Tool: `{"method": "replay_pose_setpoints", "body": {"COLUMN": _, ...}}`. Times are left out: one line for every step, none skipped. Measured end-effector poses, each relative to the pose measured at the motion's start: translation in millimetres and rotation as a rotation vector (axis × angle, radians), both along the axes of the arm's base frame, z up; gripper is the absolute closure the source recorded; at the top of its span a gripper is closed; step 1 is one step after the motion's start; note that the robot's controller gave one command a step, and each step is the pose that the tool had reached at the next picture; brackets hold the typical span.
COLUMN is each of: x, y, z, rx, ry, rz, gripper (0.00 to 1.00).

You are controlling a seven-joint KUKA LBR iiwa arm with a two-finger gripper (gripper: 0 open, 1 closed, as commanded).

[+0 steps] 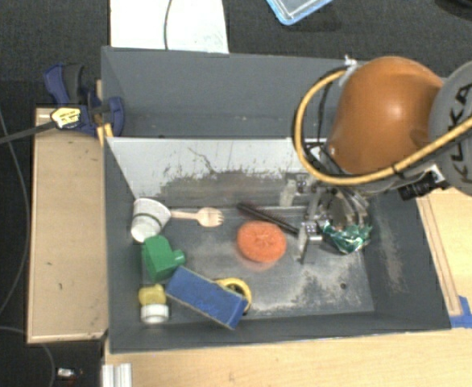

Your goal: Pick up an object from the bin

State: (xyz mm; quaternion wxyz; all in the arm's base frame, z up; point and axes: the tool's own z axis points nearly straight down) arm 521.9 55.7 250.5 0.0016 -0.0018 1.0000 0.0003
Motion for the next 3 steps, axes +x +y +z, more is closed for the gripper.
{"method": "replay_pose_setpoints", "body": {"x": 3.3, "y": 38, "z": -62, "rx": 0.001, "ry": -0.007, "rz": 0.015, "gripper": 0.00}}
{"method": "replay_pose_setpoints", "body": {"x": 9.4, "y": 18, "z": -125, "rx": 0.002, "ry": -0.015, "rz": -0.125, "gripper": 0.00}}
{"method": "replay_pose_setpoints", "body": {"x": 7.7, "y": 9, "z": -161, "rx": 0.001, "ry": -0.010, "rz": -0.117, "gripper": 0.00}}
